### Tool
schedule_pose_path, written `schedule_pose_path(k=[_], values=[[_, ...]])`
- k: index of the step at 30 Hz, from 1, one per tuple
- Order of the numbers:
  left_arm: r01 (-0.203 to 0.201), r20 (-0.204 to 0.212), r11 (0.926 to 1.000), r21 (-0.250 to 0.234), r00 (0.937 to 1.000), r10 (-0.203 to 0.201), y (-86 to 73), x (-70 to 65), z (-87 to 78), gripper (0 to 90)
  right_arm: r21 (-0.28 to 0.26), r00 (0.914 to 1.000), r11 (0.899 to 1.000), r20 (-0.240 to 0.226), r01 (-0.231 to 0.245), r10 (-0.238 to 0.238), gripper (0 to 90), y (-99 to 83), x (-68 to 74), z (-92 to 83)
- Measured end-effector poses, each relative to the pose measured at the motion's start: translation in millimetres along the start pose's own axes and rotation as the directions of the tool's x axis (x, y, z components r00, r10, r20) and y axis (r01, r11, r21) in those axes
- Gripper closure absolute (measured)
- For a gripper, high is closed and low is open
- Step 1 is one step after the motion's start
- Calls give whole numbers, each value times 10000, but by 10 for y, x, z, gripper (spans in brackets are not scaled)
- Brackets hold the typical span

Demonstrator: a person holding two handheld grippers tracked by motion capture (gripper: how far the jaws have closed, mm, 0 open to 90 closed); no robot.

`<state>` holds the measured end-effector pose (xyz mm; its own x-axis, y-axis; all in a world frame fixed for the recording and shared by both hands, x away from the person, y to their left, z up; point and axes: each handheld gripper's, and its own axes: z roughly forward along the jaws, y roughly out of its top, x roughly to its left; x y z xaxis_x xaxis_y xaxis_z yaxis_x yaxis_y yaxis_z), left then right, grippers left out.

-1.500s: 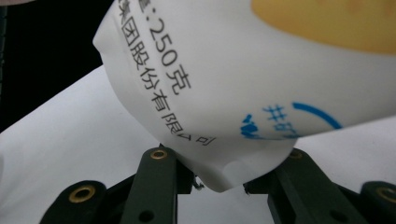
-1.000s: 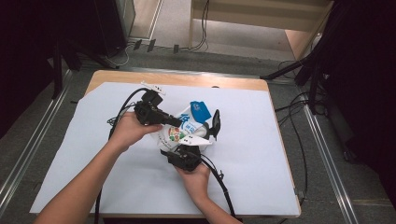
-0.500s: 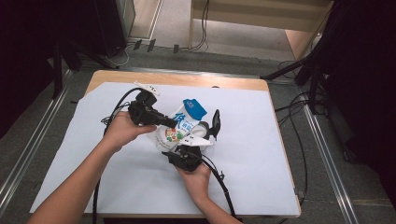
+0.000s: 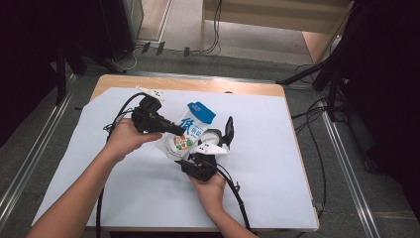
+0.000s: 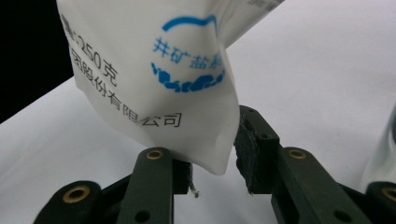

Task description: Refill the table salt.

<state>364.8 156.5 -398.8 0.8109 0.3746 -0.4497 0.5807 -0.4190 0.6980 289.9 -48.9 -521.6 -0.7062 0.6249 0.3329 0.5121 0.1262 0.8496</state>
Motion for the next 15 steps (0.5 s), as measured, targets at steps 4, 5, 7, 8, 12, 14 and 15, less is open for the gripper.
schedule_pose_path(k=[4,5,7,8,12,14,15], values=[[-12,-1,10000,-52,10000,12,-2,2,-4,861,-57,10000,10000,47,-13,13,694,-1,-9,-10],[-19,22,10000,-58,10000,20,-6,1,-14,861,-88,10000,10000,59,14,-14,694,-1,-12,-13],[-98,19,9999,-82,10000,98,-17,1,-43,861,-135,10000,9999,46,-41,41,694,2,-11,-20],[-126,8,9998,-119,9999,127,-26,-1,-60,860,-160,10000,9998,24,-77,78,694,5,-7,-23],[-219,64,9996,-157,9997,220,-80,-13,-130,860,-191,10000,9998,5,-24,24,694,12,-8,-34],[-246,78,9996,-155,9997,247,-109,-21,-153,859,-161,10000,9999,-8,-18,18,694,12,-10,-35],[-295,55,9995,-125,9995,295,-125,-22,-167,859,-156,10000,9999,-25,-39,38,694,11,-9,-34]])
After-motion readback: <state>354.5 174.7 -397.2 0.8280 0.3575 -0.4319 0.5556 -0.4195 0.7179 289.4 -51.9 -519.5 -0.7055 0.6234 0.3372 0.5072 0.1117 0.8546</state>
